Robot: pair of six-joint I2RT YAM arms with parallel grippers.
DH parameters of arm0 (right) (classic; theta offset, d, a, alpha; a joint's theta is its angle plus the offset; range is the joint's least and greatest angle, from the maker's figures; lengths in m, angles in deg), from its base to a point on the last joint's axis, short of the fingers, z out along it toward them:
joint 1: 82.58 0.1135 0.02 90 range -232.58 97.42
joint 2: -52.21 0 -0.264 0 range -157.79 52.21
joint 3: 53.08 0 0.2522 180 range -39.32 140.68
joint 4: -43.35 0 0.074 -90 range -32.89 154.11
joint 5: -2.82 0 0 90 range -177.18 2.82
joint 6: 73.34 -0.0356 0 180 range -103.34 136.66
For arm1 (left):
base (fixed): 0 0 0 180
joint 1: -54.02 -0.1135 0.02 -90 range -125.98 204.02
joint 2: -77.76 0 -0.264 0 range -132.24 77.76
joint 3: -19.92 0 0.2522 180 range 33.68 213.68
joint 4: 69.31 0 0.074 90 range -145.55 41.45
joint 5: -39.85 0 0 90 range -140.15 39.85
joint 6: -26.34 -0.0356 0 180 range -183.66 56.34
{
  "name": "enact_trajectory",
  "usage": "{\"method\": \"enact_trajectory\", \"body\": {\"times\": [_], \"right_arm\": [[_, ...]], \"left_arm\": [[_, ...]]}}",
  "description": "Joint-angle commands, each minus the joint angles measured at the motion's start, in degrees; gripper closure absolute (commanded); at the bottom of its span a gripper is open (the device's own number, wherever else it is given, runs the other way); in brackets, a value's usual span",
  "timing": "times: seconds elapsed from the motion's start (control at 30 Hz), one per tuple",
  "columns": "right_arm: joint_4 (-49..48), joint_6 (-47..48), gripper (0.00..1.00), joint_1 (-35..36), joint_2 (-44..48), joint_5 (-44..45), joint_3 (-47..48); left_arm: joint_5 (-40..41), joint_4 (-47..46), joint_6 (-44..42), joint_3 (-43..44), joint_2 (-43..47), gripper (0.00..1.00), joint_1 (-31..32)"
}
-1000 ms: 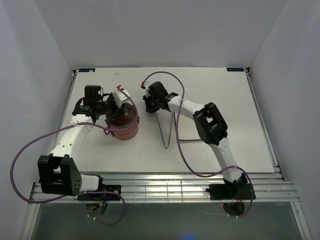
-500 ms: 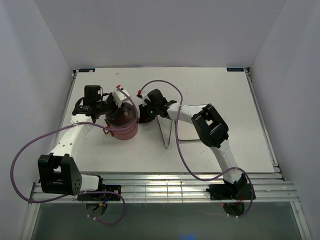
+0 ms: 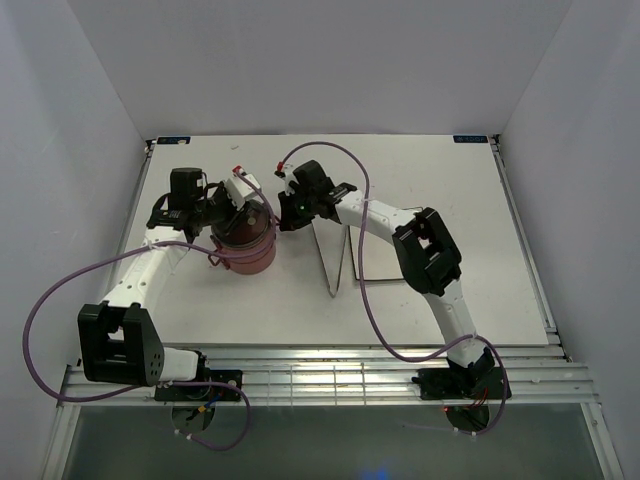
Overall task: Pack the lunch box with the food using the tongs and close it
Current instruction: Close the fastener on the packing box.
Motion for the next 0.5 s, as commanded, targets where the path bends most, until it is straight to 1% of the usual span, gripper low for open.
{"method": "enact_trajectory", "body": {"times": [0.0,0.23,0.47], "right_arm": [[1.6,2.3,0.92,-0.4,-2.9,9.8,7.0],[3.8,4.5,0.92,0.0,-5.7,13.5,11.5],[4.0,4.7,0.92,-0.7,-2.4,15.5,8.0]], "left_arm": [[0.9,7.2,-0.2,-2.6,-1.7,0.94,0.4],[0.7,7.2,-0.1,-2.6,-2.0,0.95,0.4],[1.0,7.2,-0.3,-2.8,-1.9,0.96,0.4]]}}
